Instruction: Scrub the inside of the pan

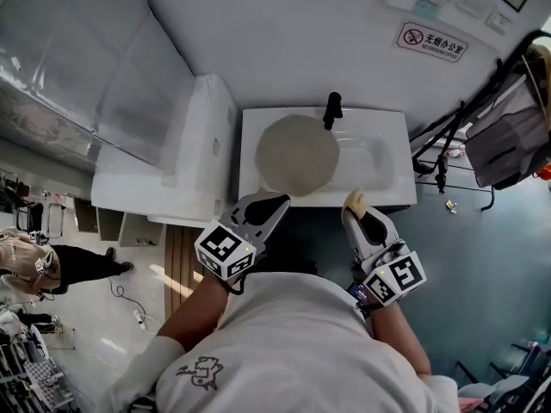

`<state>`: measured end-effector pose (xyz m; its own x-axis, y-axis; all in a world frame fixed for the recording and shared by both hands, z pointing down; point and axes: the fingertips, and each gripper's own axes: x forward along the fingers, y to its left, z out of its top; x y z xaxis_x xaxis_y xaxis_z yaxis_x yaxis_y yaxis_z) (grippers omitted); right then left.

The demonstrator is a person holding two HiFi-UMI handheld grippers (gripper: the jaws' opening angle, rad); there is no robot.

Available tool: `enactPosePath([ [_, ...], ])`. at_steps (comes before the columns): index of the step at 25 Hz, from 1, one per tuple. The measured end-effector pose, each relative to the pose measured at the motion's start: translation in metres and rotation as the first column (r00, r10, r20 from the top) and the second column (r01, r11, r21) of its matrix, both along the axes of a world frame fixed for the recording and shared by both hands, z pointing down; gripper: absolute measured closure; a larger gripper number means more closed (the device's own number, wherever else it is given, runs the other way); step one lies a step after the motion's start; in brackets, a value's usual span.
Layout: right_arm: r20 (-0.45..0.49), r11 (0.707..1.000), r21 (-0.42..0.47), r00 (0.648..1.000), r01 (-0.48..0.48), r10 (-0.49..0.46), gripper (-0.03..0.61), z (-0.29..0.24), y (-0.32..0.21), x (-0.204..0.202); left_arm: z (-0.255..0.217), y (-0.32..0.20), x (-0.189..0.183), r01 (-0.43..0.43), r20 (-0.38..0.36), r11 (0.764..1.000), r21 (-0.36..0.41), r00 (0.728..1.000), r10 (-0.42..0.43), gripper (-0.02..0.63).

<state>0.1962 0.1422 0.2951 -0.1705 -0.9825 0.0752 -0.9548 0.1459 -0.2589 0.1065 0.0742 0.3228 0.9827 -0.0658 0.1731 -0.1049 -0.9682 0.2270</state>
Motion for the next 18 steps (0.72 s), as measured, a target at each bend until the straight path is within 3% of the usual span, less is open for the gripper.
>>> enactPosePath([
  [7, -0.012, 0.999, -0.04, 0.999, 0.035, -0.036, 0.525, 0.006, -0.058, -0.008, 0.023, -0.054, -0.008, 0.001, 0.059, 0.999, -0.036, 0.998, 0.001, 0.611],
  [14, -0.029, 0.998, -0.049, 0.998, 0.05, -0.052, 0.524, 0.009, -0.116, -0.022, 0.038, -0.11, -0.017, 0.003, 0.108, 1.0, 0.024, 0.994, -0.006, 0.611],
  [18, -0.007, 0.992, -0.082, 0.995, 0.098, -0.099, 0.523, 0.026, -0.135, -0.045, 0.05, -0.124, -0.024, 0.007, 0.123, 1.0, 0.009, 0.992, -0.008, 0.611],
])
